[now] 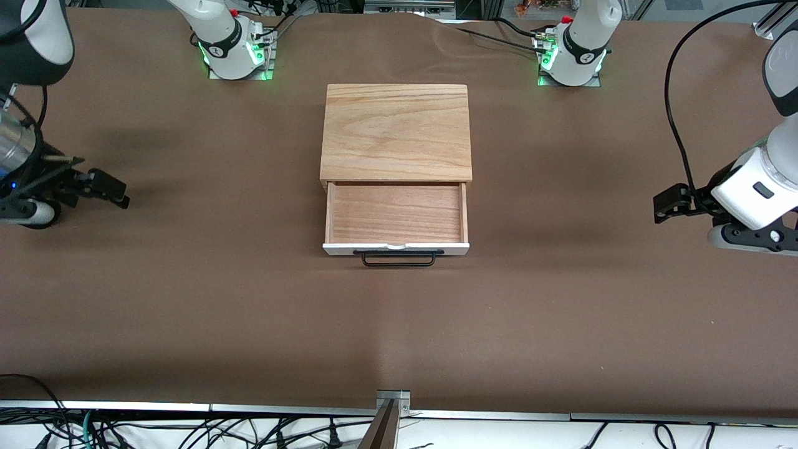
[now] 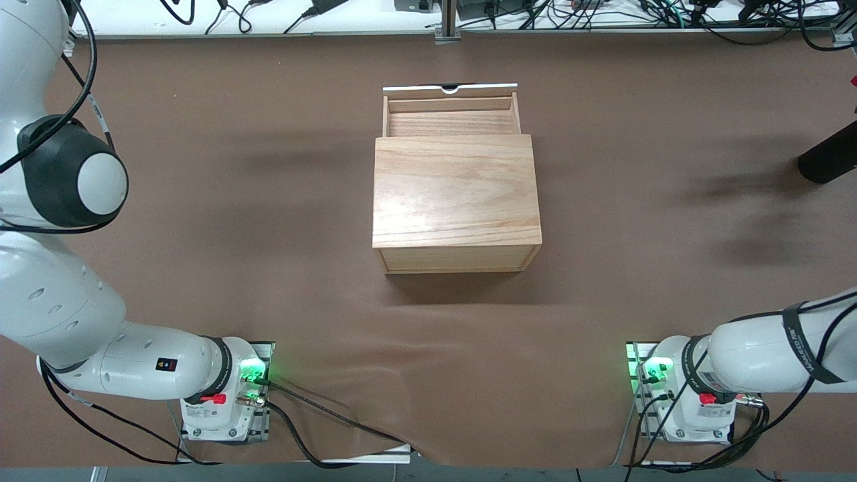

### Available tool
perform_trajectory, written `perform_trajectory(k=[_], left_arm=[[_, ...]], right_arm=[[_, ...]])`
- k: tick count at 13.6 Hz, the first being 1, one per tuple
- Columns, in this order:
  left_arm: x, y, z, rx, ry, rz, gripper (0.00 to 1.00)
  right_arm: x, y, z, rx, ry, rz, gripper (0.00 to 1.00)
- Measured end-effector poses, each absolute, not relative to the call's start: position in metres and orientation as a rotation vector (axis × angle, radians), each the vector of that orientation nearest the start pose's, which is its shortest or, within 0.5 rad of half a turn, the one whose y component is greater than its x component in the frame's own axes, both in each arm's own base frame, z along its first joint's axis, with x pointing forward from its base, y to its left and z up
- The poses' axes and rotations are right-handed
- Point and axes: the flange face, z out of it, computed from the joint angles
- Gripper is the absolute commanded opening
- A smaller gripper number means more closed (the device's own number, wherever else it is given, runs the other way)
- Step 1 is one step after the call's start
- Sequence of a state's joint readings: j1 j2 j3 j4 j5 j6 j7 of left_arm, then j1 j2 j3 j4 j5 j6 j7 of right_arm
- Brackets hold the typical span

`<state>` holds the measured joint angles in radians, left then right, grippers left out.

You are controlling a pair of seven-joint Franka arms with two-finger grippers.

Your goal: Pull top drawer with both arms simultaneously

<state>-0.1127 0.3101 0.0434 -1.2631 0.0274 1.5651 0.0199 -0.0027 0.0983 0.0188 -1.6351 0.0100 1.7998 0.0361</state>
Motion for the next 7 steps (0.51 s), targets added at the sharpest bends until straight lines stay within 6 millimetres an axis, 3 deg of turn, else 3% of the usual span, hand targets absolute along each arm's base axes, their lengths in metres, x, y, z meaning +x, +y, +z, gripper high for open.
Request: perform_trajectory(k=[3,7], left_arm=[[0.635,-0.047,0.583,-3.100,0.116,0.027,1.00],[0.619,-0.041,0.588,-3.117,0.099,0.045,1.00]], right_arm=[[0.576,0.005,0.561,-3.138,0.030,-0.093,1.00],[0.573,-0.003,0.568,-3.142,0.026,-0.106,1.00]])
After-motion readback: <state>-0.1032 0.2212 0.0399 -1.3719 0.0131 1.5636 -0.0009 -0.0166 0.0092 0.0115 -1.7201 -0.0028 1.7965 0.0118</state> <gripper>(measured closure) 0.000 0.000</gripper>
